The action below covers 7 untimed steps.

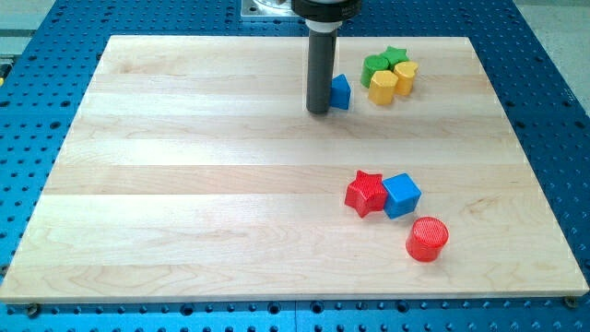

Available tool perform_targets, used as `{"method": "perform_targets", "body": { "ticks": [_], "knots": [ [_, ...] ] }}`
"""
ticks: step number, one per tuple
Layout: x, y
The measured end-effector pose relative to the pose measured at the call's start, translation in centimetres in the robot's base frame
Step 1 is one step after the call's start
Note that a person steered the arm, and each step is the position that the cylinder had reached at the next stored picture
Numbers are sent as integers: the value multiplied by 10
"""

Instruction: Move the triangle to the left of the green circle

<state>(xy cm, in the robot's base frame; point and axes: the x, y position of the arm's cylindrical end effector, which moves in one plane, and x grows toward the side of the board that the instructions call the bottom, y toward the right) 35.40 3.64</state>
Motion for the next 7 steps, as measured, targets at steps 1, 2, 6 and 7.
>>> {"method": "perform_targets", "body": {
  "ticks": [1,2,6,7],
  "knots": [
    [2,0],
    [17,0],
    [-24,22],
    [-24,22]
  ]
}}
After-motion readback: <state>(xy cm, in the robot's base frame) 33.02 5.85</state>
